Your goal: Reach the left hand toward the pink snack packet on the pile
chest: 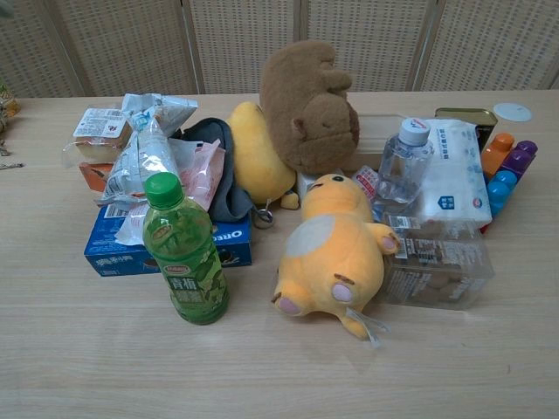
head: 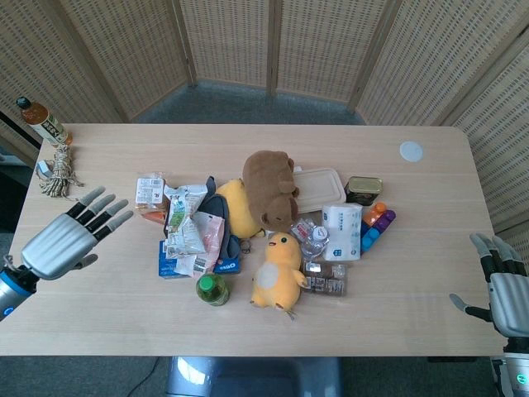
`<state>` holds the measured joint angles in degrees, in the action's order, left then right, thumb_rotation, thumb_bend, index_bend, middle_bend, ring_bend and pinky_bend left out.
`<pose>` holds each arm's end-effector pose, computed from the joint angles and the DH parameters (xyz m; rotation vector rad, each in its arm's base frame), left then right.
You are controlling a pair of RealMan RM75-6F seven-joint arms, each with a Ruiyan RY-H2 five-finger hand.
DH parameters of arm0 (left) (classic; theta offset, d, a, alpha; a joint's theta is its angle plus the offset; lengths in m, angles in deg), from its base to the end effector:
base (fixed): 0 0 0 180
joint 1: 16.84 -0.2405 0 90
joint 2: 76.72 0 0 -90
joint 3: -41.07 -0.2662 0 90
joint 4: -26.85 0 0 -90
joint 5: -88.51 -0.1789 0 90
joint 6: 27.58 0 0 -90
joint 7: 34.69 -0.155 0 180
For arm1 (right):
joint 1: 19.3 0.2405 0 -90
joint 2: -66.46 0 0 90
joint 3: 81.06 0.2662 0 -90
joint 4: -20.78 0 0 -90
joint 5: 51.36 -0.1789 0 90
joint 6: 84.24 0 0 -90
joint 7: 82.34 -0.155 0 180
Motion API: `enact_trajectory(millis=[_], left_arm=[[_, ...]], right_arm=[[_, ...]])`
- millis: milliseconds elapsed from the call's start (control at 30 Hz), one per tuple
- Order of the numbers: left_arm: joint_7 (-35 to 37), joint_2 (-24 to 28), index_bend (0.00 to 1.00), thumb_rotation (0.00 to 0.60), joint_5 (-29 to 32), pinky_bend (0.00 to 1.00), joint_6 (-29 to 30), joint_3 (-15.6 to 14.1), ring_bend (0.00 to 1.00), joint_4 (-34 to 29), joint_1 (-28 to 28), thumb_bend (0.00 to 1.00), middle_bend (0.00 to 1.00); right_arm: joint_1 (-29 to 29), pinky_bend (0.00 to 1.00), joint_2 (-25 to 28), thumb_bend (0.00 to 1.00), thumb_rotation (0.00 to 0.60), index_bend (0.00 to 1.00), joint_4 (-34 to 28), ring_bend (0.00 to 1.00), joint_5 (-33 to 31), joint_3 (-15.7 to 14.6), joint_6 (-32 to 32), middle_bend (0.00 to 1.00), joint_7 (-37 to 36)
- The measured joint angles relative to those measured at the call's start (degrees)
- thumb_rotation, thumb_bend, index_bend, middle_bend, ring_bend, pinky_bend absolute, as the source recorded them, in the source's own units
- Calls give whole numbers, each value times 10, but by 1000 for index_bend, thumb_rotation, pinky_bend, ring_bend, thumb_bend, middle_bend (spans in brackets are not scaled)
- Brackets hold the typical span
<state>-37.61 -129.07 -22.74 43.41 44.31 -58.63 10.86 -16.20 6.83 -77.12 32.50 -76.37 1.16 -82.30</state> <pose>-0.2142 0.2813 0.2038 -2.1062 -0.1810 -0.7982 -0.3018 -0.1854 0.2160 1.3159 -0.9215 0.9090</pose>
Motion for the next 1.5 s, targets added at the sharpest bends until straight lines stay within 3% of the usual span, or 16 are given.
enact_trajectory(millis=[133, 400, 700, 1300, 1367, 1433, 1500], left_arm=[[-25, -22, 0, 600, -30, 0, -36, 0, 0, 36, 40, 0, 0], [-76, -83, 0, 600, -29, 0, -131, -8, 0, 82, 102, 0, 0], [-106, -168, 0, 600, 2, 0, -157, -14, 0, 139, 135, 0, 0], [-180, -286, 25, 600, 102, 25, -217, 1, 0, 170, 175, 0, 8], [-188, -294, 176, 600, 111, 185, -219, 1, 112, 170, 176, 1, 206], [-196, -303, 485, 600, 113, 472, -212, 1, 464, 171, 177, 12, 667], [-196, -311, 678, 600, 111, 604, -198, -2, 682, 174, 177, 30, 906]], right_arm=[[0, 0, 1, 0, 600, 0, 1, 0, -5, 2, -1, 0, -5], [0, 0, 3, 0, 600, 0, 3, 0, -9, 5, -2, 0, -11], [3, 0, 0, 0, 600, 0, 6, 0, -14, 6, -9, 0, -11], [0, 0, 12, 0, 600, 0, 2, 0, -20, 10, -8, 0, -34], [-1, 0, 13, 0, 600, 0, 2, 0, -19, 10, -8, 0, -36], [-1, 0, 14, 0, 600, 0, 2, 0, -19, 10, -7, 0, -38], [-1, 0, 15, 0, 600, 0, 2, 0, -18, 10, -7, 0, -40]])
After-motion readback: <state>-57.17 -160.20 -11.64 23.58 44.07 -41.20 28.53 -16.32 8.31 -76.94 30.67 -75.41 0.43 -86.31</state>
